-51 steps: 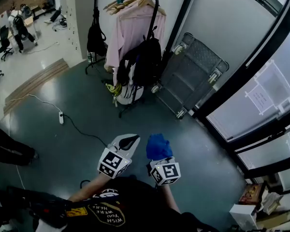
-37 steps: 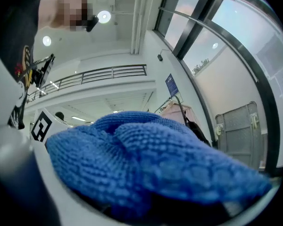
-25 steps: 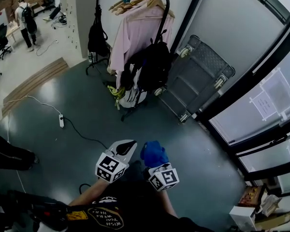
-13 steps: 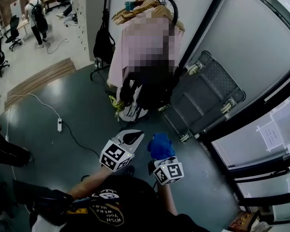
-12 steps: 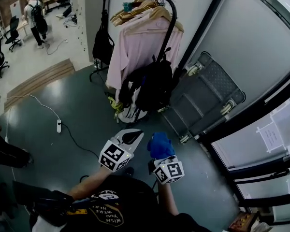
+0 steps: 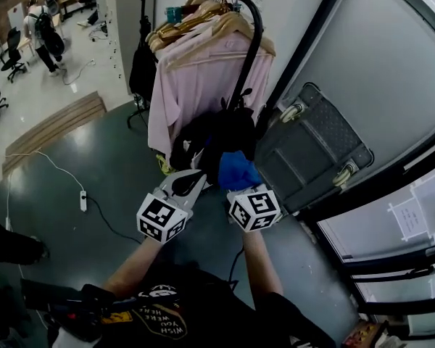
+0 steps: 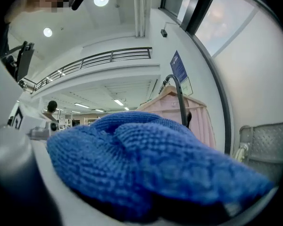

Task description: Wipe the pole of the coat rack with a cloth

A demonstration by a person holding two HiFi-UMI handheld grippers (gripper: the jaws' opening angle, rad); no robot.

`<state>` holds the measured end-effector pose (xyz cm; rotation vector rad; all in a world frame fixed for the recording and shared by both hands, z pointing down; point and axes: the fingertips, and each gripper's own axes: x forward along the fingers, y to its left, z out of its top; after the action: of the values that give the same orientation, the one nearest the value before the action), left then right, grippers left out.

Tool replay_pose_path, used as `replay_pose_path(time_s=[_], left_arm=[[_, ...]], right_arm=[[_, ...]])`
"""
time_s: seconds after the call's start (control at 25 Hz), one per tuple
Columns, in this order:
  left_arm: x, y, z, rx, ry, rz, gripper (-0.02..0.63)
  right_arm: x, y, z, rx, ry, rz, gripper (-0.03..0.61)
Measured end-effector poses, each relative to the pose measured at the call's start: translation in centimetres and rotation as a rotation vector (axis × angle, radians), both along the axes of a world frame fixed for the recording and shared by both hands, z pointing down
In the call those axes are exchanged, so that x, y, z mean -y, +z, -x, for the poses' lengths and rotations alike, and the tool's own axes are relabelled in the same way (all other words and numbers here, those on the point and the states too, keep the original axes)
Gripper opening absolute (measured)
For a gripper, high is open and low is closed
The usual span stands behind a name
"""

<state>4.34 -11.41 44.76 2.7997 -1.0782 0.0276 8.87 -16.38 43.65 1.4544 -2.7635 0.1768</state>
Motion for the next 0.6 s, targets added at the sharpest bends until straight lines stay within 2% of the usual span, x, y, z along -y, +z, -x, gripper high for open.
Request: replay_pose_path(time_s=[0.12, 0.24, 0.4, 0.52, 0.6], left_arm=[[4.4, -1.2, 0.9, -0.026, 0.009, -0.018, 0.002], [8.1, -2.5, 1.4, -0.064, 0.046, -0.027, 0.002], [12.5, -3.1, 1.3, -0.062, 0.125, -0.029, 0.002], [14.7, -3.6, 1.4, -0.070, 0.179, -0.033, 0.002], [15.9, -3.6, 1.7, -0.081, 0.194, -0.024, 0.002]], right_arm=[[8.6, -6.6, 0.9, -0.044, 0.031, -0.104, 0.011], [16.8, -15.3, 2.4, -0.065, 0.066, -0.219, 0.011], [26.6, -25.0, 4.5, -0.070, 0.142, -0.272, 0.011], [30.5, -29.4, 4.4, -0.238, 0.251, -0.332, 0.008], [31.2, -29.5, 4.8, -0.334, 0.259, -0.306, 0.008]])
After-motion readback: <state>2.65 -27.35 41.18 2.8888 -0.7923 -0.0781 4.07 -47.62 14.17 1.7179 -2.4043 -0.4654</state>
